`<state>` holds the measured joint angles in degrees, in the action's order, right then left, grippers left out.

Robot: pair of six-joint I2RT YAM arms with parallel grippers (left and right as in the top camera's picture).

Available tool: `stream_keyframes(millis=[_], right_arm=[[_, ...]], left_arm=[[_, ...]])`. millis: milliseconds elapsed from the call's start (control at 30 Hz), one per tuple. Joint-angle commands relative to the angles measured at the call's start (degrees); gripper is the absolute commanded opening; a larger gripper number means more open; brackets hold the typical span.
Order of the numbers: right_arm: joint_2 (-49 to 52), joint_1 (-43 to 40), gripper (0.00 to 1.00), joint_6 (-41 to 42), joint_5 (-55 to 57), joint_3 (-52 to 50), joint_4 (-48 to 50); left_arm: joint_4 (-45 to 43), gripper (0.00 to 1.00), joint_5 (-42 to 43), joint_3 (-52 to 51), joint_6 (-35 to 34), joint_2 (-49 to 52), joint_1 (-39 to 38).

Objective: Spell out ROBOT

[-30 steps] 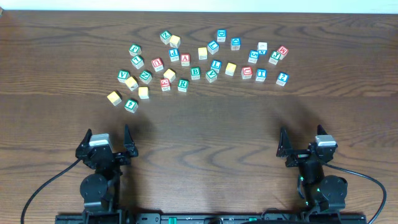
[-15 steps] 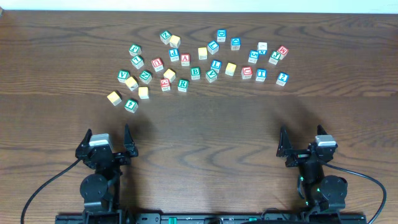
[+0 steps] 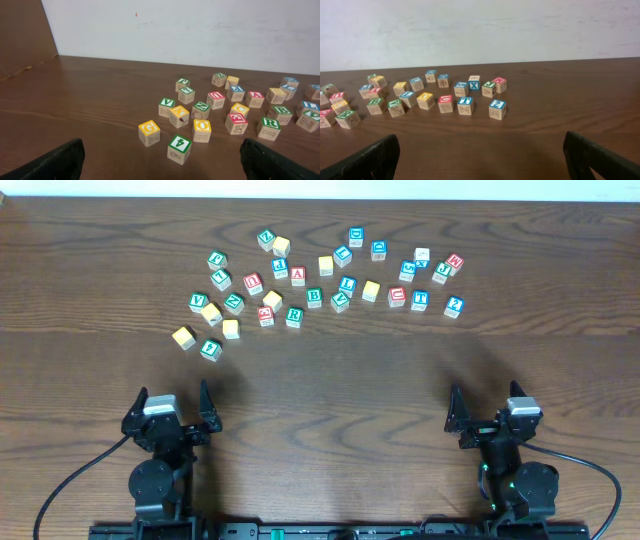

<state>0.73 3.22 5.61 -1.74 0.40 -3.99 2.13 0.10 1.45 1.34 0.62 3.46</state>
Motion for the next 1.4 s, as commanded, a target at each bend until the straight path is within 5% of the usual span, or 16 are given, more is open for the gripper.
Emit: stream_keyframes(millis=[0,1367], right_arm=[[-0.2,-0.1,0.99,0.1,-0.3,-0.1,-0.2],[-0.2,-0.2,0.99,-0.1,1.3,-0.1,1.7]], left_arm=[[2.0,0.98,-0.5,-1.2,0.4,-0.3,-0.3],[2.0,0.98,-0.5,-1.2,0.3,-0.3,-0.3]])
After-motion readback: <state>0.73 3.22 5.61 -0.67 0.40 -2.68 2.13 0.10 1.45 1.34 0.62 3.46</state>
